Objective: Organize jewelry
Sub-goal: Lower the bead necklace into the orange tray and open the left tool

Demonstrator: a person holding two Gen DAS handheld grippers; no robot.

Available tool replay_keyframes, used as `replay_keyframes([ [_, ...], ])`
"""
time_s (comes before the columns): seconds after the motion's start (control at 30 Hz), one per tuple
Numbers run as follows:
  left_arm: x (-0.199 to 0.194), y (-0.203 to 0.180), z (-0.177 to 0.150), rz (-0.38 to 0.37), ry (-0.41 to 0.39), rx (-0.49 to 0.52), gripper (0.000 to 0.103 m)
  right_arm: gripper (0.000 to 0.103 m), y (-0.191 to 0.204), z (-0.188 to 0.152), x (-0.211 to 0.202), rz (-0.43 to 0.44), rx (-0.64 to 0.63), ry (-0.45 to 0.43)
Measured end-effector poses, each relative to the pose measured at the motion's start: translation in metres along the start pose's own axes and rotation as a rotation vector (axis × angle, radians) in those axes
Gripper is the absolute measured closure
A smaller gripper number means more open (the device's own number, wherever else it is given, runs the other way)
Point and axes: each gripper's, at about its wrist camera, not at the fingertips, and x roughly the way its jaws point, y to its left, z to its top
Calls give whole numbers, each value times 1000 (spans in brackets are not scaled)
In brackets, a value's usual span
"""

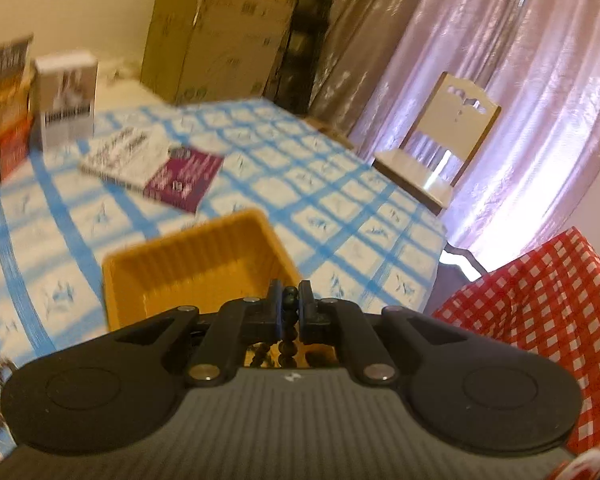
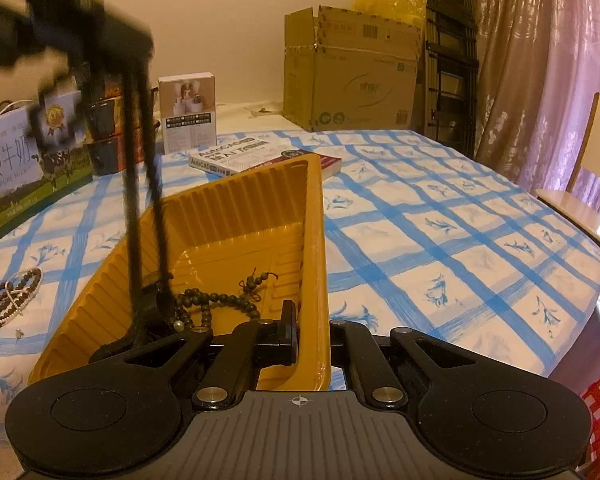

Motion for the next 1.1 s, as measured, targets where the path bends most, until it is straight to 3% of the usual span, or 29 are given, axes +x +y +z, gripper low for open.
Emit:
replay_keyframes([
  [0.27,21,7,-16,-41,15,-74,97,98,0,-2,-1,0,-6,5],
  [0.53,49,17,-35,0,80,-107,97,98,0,-2,-2,1,-9,8],
  [0.73,54,16,-43,26,79,-96,95,98,1,-1,-2,0,-13,10],
  [0.77,53,15,-43,24,75,-89,93,98,1,-2,-2,0,-14,10],
  [0.83,49,14,-43,29,59,-78,79,98,1,-2,-2,0,-14,12],
  [1.1,12,21,-44,83,-23,-71,62,98,0,-3,-1,-3,-12,20],
])
